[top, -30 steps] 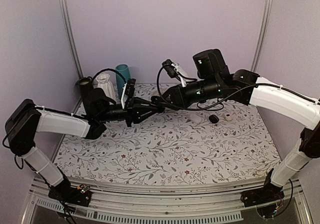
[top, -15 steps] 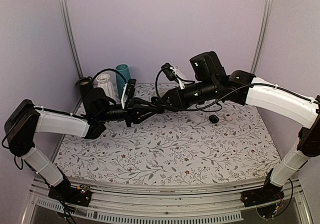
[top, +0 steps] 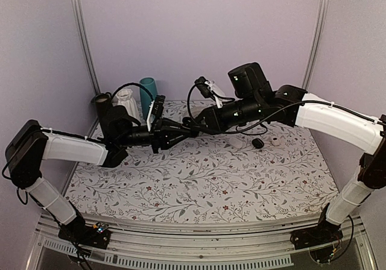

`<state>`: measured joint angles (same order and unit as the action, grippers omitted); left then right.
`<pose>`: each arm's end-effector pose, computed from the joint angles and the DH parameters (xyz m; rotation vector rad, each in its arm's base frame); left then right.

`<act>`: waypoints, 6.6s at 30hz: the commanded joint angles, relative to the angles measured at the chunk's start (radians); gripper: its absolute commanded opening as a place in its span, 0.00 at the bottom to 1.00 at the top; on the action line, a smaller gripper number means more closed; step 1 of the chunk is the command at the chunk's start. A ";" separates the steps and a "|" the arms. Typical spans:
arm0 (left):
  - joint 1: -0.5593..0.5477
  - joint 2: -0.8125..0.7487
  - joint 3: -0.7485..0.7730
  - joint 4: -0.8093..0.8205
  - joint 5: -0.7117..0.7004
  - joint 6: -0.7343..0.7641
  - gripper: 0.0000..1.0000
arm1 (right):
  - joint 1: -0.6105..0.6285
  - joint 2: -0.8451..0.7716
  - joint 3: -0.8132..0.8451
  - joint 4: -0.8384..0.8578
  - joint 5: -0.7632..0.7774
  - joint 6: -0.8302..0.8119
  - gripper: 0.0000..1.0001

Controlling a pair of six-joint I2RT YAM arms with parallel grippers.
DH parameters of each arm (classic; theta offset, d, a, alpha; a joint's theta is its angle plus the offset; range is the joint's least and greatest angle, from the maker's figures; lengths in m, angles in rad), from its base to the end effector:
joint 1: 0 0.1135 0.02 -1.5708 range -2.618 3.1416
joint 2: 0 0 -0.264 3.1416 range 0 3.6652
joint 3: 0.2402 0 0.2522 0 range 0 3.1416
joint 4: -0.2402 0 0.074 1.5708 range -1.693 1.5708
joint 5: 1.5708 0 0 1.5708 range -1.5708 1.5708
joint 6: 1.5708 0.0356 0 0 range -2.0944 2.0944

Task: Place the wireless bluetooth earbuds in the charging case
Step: Pick up the right earbud from the right side groove of the charging case, then place the right earbud in the right side groove of the charging case.

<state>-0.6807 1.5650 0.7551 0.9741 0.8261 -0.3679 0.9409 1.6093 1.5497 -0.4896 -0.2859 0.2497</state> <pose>0.2381 -0.2265 0.2575 0.9652 1.3142 -1.4047 0.2101 0.3053 0.3661 -0.9360 2.0622 0.9784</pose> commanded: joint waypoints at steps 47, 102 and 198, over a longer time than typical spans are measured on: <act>-0.023 -0.041 -0.060 0.044 -0.082 0.188 0.00 | -0.051 0.018 0.020 -0.031 -0.073 0.186 0.06; -0.096 -0.147 -0.136 -0.270 -0.237 0.811 0.00 | -0.052 0.126 0.117 -0.317 -0.142 0.030 0.06; -0.272 0.222 -0.210 0.334 -0.280 0.767 0.00 | -0.125 0.416 0.182 -0.588 -0.282 -0.048 0.10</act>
<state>-0.9165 1.7550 0.5278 1.0531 0.4644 0.4309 0.8398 1.9671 1.7092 -1.0969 -0.5755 0.2428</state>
